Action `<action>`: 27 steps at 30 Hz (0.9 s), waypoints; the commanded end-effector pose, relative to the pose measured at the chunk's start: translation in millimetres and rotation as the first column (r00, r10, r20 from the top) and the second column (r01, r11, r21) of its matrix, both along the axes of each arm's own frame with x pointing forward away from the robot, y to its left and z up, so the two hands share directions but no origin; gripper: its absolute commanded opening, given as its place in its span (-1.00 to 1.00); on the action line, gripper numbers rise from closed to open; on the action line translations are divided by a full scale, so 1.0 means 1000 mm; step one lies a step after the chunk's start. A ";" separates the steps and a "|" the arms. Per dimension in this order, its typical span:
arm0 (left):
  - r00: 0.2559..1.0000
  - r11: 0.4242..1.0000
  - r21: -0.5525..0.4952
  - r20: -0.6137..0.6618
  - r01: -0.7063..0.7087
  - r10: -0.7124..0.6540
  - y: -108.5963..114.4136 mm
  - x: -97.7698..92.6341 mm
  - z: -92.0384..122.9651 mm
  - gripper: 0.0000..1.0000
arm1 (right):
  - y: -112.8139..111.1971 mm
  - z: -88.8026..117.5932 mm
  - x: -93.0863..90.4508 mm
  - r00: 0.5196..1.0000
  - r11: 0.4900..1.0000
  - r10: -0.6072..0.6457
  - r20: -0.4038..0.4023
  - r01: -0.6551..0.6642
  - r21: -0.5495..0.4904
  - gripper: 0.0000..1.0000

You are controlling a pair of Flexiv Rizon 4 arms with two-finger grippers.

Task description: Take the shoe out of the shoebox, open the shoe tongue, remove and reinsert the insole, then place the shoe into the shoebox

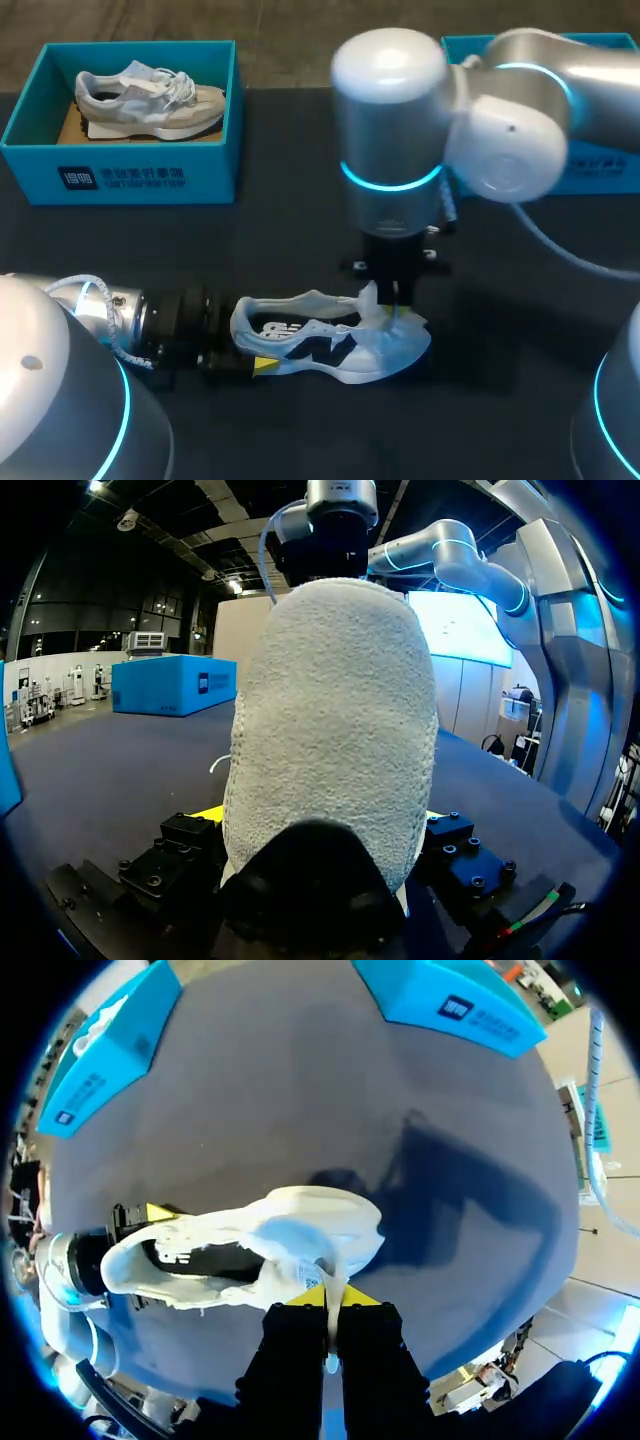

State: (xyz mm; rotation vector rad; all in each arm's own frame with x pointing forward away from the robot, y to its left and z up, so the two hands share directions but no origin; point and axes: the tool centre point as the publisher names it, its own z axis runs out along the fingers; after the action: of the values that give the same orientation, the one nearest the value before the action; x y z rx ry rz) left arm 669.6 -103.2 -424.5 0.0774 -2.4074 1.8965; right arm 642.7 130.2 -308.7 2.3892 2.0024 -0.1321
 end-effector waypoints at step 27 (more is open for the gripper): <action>1.000 1.000 0.002 0.000 -0.002 0.002 0.002 -0.001 -0.006 -1.00 | -0.034 -0.003 -0.004 0.998 0.927 0.030 0.049 -0.046 0.373 0.44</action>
State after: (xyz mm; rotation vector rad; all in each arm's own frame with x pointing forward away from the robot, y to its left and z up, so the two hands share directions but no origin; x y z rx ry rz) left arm 669.6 -103.1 -424.6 0.0778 -2.4078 1.8961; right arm 647.6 103.5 -322.2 2.4935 2.1989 0.1714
